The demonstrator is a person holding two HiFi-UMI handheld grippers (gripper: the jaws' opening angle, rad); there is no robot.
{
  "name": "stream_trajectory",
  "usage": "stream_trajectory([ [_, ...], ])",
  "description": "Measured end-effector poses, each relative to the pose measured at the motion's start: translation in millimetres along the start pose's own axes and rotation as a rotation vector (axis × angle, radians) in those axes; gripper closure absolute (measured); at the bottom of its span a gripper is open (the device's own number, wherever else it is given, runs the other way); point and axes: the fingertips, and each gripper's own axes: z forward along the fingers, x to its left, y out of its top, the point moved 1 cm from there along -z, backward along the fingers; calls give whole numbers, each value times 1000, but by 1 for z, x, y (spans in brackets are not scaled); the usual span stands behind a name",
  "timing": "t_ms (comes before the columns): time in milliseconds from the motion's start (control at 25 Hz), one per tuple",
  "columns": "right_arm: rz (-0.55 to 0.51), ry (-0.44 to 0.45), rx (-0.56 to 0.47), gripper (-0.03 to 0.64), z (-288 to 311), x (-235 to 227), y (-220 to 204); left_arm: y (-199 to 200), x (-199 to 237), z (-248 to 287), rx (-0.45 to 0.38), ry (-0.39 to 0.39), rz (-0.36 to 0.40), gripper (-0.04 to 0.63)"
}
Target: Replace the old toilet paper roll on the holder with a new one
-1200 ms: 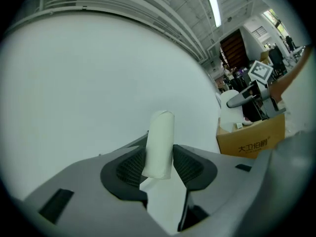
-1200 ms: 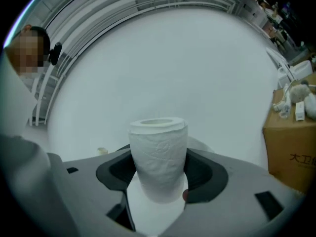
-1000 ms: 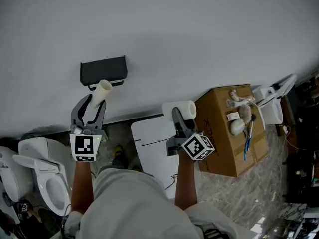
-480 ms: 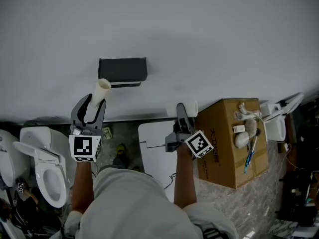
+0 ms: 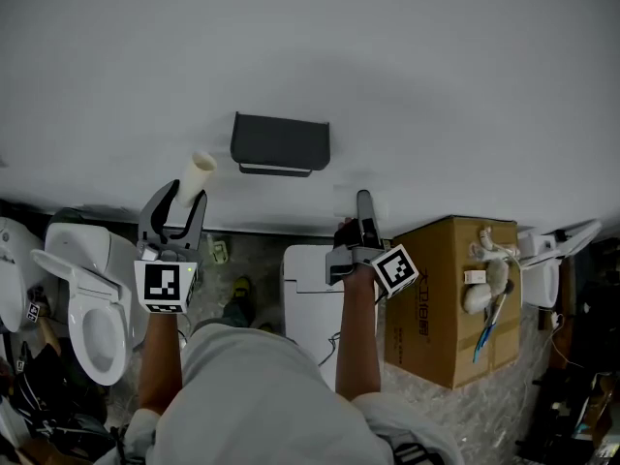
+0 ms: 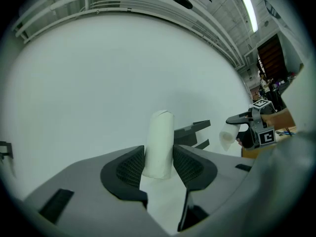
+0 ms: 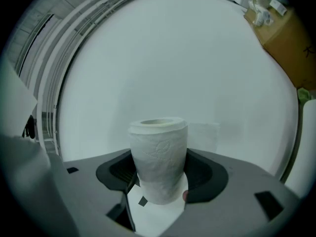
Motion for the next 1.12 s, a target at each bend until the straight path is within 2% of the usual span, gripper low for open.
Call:
stream_trajectory([
  [600, 104, 49, 58, 327, 67, 11, -51, -10, 74, -24, 24, 133, 11, 394],
  [880, 131, 76, 136, 331, 83, 19, -92, -20, 88, -34, 45, 158, 7, 394],
  [1120, 210, 94, 171, 336, 90, 24, -117, -25, 95, -45, 60, 184, -7, 394],
])
